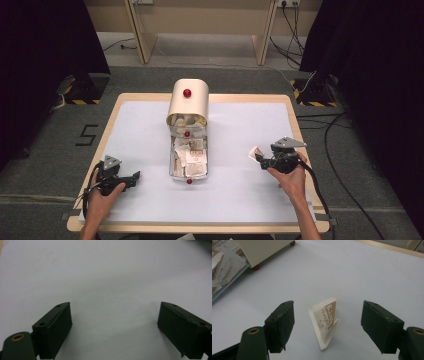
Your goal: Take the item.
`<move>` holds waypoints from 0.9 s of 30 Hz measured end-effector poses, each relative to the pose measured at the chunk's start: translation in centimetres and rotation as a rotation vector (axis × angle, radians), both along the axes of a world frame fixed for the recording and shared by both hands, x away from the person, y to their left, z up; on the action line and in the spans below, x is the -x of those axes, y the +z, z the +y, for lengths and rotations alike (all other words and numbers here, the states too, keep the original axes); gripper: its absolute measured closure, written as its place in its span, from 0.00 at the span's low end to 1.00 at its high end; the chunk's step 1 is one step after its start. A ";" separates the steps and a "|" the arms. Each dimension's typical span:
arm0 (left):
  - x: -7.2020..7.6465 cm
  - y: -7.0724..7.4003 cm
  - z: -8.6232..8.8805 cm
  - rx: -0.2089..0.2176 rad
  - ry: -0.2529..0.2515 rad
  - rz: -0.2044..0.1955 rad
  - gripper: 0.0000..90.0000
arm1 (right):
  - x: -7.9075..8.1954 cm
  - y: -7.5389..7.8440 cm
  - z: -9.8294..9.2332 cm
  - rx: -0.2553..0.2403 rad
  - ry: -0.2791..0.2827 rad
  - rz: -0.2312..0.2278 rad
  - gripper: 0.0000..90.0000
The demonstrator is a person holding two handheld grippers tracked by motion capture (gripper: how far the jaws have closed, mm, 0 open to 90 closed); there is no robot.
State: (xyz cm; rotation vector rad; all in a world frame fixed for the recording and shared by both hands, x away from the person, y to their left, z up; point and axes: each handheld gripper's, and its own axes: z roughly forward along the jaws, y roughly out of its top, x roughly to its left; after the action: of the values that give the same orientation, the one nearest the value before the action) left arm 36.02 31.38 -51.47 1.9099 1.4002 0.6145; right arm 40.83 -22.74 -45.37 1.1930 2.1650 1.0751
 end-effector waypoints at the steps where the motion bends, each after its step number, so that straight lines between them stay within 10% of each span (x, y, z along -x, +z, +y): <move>1: 0.0 0.0 0.0 0.000 0.000 0.000 0.13 | 0.2 0.0 0.0 0.000 0.008 0.003 0.30; 27: 0.0 0.0 0.0 0.000 0.000 0.000 0.13 | 3.6 -1.2 0.2 -0.021 0.013 0.011 0.29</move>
State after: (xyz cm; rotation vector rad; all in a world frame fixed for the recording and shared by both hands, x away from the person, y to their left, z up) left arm 36.02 31.37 -51.47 1.9099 1.4001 0.6153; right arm 37.22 -22.59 -46.53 1.1988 2.1778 1.1018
